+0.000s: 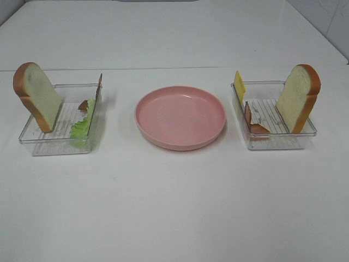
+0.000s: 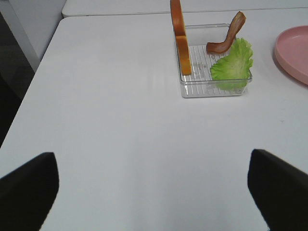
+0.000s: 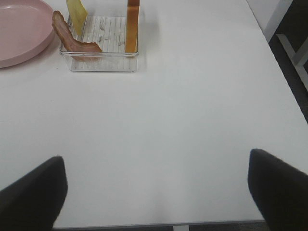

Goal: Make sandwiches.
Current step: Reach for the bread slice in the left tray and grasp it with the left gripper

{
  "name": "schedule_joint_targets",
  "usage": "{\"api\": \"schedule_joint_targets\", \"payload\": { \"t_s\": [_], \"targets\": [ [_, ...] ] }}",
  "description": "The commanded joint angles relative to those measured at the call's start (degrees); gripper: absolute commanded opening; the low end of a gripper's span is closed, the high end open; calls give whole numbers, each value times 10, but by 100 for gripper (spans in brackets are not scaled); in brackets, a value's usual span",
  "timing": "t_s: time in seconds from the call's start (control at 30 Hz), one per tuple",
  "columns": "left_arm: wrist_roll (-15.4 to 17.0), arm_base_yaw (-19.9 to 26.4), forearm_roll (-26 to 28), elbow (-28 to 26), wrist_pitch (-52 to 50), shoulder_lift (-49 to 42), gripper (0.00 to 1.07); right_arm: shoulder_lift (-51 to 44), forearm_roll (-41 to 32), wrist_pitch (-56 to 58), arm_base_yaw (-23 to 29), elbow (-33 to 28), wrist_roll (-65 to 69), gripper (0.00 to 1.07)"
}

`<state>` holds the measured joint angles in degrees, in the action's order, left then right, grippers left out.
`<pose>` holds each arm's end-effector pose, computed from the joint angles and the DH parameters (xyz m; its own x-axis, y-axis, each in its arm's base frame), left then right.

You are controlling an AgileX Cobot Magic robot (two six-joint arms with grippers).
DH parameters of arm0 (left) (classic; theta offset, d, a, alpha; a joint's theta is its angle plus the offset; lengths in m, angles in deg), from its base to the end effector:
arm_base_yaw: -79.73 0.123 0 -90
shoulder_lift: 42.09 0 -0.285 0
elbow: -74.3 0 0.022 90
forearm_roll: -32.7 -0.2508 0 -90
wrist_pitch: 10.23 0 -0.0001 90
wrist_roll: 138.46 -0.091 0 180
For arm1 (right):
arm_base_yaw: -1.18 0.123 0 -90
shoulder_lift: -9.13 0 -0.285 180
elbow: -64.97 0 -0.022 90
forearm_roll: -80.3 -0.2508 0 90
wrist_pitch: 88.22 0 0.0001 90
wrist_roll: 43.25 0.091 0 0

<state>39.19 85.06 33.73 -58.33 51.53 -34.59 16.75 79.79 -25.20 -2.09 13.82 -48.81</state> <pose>-0.0086 -0.0023 0.2816 -0.4486 -0.0092 -0.8937 -0.0642 0.9977 0.0220 -0.0021 0.0008 0.2616 -0.5283 -0.0628 -0.8467 0.0012 0.9972 -0.0748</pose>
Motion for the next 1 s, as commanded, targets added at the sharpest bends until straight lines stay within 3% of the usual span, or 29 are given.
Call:
{"api": "schedule_joint_targets", "payload": {
  "t_s": [0.03,0.27,0.47,0.57,0.7,0.83,1.0],
  "targets": [
    [1,1,2,1,-3,-2,100,-18,5,-1,-5,-1,-4,99],
    [2,1,2,1,-4,6,100,-18,5,-1,-5,-1,-4,99],
    [3,1,-1,-11,-22,68,100,-18,5,-1,-5,-1,-4,99],
    [23,1,-1,-29,-65,110,100,-18,5,-1,-5,-1,-4,99],
    [45,1,-1,-60,-128,199,100,-18,5,-1,-5,-1,-4,99],
    [47,1,-1,-87,-138,265,100,-18,5,-1,-5,-1,-4,99],
    [47,1,-1,-163,-139,411,100,-18,5,-1,-5,-1,-4,99]
  ]
}}
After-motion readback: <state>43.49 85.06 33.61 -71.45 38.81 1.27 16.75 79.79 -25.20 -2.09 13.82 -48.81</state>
